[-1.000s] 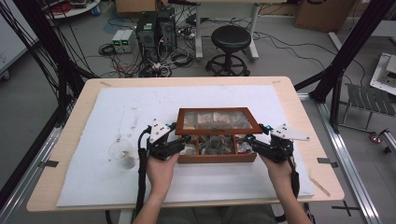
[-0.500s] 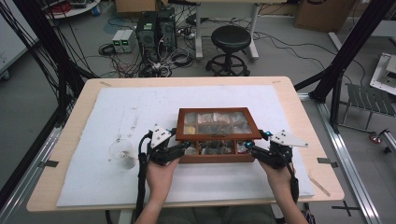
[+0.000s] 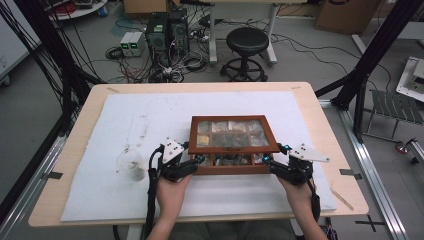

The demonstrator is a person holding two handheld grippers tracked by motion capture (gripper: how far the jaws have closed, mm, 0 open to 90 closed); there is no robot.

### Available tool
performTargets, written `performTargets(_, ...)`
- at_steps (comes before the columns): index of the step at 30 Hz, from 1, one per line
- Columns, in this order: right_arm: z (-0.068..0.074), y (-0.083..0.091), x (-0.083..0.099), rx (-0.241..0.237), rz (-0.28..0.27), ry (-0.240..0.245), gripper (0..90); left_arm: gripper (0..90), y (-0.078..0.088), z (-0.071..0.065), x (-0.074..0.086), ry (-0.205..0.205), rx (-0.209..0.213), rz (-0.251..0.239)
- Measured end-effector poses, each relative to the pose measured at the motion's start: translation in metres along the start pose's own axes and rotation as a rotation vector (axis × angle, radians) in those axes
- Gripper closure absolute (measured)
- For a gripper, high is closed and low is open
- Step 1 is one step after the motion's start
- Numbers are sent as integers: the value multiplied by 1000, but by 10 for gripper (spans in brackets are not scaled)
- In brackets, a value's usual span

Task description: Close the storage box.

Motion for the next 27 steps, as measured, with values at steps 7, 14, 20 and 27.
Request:
performTargets(7,1,1,10,-6,15,0,419,402,-1,-6,9,-9,10,29)
performTargets(14,2,3,16,-10,29,1,419,401,0,-9,14,-8,19,49)
performTargets(20,3,3,23,-14,49,-3,421,401,3,-11,20,-8,12,64)
performTargets(27,3,5,26,-15,56,8,422,401,5,-12,23,-17,4,71)
Point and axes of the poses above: each handheld gripper's, and its own axes: y roughly backward along the jaws, x roughly out of its underside, z roughly to its left, the point moved 5 cm from there along -y, roughly forward along the jaws, and after that the axes turned 8 degrees about -z, right-handed, at the moved point
